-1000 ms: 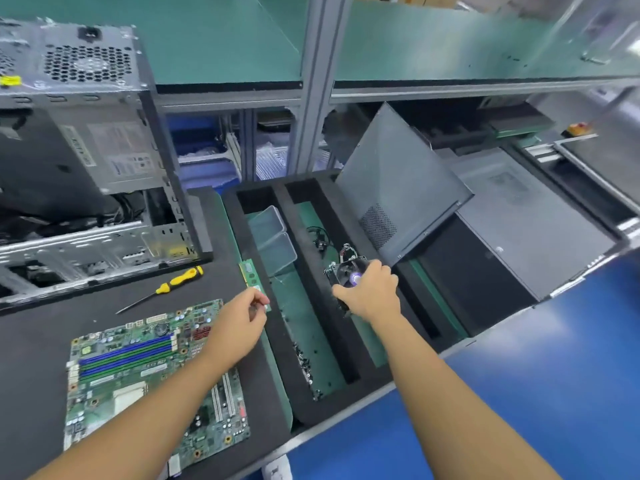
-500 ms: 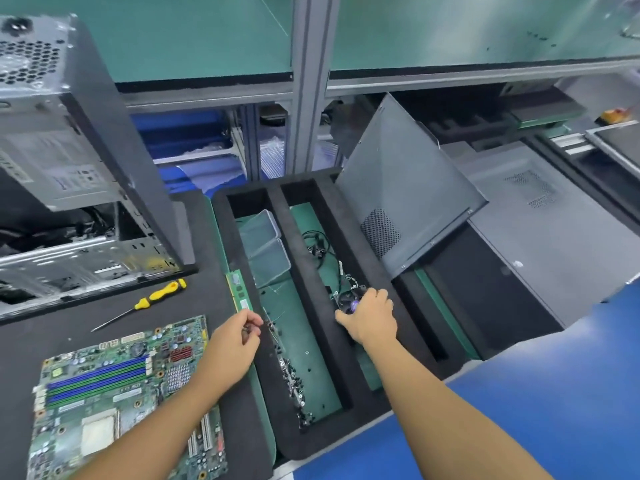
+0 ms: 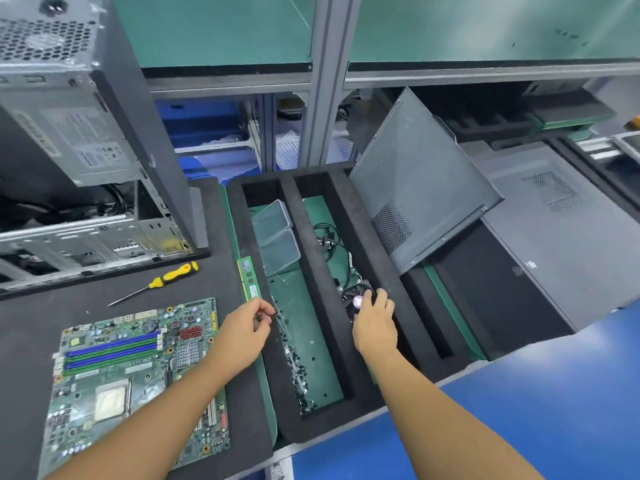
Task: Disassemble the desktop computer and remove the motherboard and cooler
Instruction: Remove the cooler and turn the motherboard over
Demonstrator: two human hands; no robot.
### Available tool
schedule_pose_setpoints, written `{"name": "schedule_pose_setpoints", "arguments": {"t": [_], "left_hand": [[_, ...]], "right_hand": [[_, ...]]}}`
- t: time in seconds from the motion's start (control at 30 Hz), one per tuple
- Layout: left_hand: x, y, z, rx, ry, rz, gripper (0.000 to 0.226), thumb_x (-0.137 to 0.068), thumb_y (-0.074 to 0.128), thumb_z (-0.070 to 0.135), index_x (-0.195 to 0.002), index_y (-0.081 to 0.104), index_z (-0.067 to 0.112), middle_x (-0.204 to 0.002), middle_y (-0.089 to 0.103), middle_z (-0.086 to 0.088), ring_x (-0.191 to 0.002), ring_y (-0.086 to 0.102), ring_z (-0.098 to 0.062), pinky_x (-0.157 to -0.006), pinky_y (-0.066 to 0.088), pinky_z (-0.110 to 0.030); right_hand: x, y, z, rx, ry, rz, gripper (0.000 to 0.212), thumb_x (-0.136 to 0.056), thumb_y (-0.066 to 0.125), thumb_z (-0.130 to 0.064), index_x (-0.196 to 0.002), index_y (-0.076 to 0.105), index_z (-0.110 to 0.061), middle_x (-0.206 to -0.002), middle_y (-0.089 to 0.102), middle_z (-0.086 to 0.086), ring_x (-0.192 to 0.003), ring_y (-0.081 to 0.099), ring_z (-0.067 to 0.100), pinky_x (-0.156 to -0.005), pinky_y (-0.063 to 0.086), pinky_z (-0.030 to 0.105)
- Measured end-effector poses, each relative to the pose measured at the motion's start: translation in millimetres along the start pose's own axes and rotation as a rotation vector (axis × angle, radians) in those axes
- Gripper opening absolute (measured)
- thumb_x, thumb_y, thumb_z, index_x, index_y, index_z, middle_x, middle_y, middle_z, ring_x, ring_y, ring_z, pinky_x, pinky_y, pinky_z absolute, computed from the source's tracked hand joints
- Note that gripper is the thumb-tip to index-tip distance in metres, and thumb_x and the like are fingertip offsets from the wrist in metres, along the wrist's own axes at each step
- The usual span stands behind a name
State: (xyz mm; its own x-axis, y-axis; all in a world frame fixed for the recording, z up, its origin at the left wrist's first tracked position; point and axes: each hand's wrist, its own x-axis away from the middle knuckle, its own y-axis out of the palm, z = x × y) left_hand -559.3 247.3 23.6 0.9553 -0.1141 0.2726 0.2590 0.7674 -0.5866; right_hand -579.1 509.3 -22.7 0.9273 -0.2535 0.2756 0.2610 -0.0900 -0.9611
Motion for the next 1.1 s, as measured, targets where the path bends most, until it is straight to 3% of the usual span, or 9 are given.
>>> {"name": "schedule_pose_setpoints", "arguments": {"t": [0.2,0.3,0.37,0.47,0.67,0.77,0.9,1.03,1.1], "left_hand": [[15,-22,-15,-0.05,0.007,0.039,0.023,-0.097,0.051,0.012,-0.094,0.053,0.035,-0.09,0.063,0.01,-0.074,0.06,-0.011,-0.065,0.049,-0.028],[25,-40,-26,-0.068,-0.028,0.104,0.023,-0.096,0.05,0.014,-0.092,0.053,0.036,-0.089,0.063,0.01,-0.076,0.06,-0.012,-0.07,0.052,-0.034],[32,-54,-35,-0.12,-0.012,0.155,0.021,-0.094,0.051,0.011,-0.095,0.057,0.031,-0.092,0.061,0.013,-0.083,0.059,-0.01,-0.078,0.052,-0.036],[44,-74,-57,-0.304,0.007,0.259,0.02,-0.09,0.055,0.012,-0.099,0.06,0.029,-0.1,0.054,0.013,-0.101,0.054,-0.014,-0.09,0.045,-0.037],[79,-118,-127,-0.456,-0.262,0.405,0.029,-0.086,0.063,0.027,-0.115,0.06,0.027,-0.13,0.047,-0.001,-0.121,0.041,-0.025,-0.1,0.036,-0.047],[98,-133,-154,-0.423,-0.252,0.328,0.03,-0.087,0.063,0.029,-0.117,0.06,0.031,-0.135,0.043,0.004,-0.126,0.038,-0.023,-0.104,0.031,-0.045],[123,-147,-181,-0.395,-0.045,0.224,0.035,-0.081,0.063,0.022,-0.113,0.065,0.036,-0.139,0.043,0.013,-0.134,0.035,-0.015,-0.107,0.024,-0.04],[140,-154,-197,-0.535,0.105,0.033,0.064,-0.08,0.054,0.056,-0.14,0.051,0.033,-0.145,0.036,0.013,-0.14,0.027,-0.009,-0.113,0.015,-0.034],[140,-154,-199,-0.607,0.153,0.041,0.068,-0.082,0.056,0.061,-0.142,0.05,0.031,-0.14,0.043,0.012,-0.136,0.034,-0.009,-0.112,0.023,-0.036]], "right_hand": [[0,-13,-5,0.05,-0.021,-0.053,0.077,-0.096,0.057,-0.032,-0.155,0.015,-0.005,-0.146,0.033,0.015,-0.128,0.038,0.03,-0.106,0.037,0.033],[9,-26,-26,0.014,-0.021,0.065,0.046,-0.095,0.053,-0.023,-0.137,0.041,-0.01,-0.134,0.043,0.013,-0.116,0.047,0.029,-0.094,0.042,0.034],[18,-33,-47,-0.008,-0.13,0.086,0.03,-0.096,0.048,-0.02,-0.125,0.048,-0.014,-0.128,0.048,0.009,-0.114,0.048,0.028,-0.093,0.042,0.035],[35,-41,-91,-0.225,-0.291,-0.001,0.029,-0.098,0.043,-0.013,-0.124,0.054,-0.016,-0.126,0.053,0.006,-0.116,0.051,0.027,-0.094,0.044,0.038],[79,-56,-197,-0.412,-0.525,-0.134,0.031,-0.102,0.041,-0.014,-0.126,0.06,-0.016,-0.122,0.063,0.006,-0.106,0.061,0.027,-0.089,0.051,0.038],[81,-61,-242,-0.425,-0.607,-0.107,0.036,-0.104,0.039,-0.012,-0.135,0.056,-0.013,-0.13,0.058,0.008,-0.112,0.059,0.028,-0.097,0.049,0.044],[66,-61,-285,-0.263,-0.713,-0.083,0.046,-0.101,0.038,-0.004,-0.145,0.046,-0.018,-0.144,0.047,0.004,-0.125,0.044,0.031,-0.099,0.046,0.048],[47,-54,-305,-0.056,-0.68,-0.209,0.068,-0.096,0.04,0.005,-0.155,0.027,-0.026,-0.16,0.025,-0.008,-0.141,0.02,0.032,-0.103,0.044,0.049],[46,-50,-310,-0.035,-0.678,-0.161,0.058,-0.097,0.042,0.001,-0.151,0.035,-0.02,-0.155,0.032,-0.001,-0.137,0.025,0.032,-0.102,0.043,0.048]]}}
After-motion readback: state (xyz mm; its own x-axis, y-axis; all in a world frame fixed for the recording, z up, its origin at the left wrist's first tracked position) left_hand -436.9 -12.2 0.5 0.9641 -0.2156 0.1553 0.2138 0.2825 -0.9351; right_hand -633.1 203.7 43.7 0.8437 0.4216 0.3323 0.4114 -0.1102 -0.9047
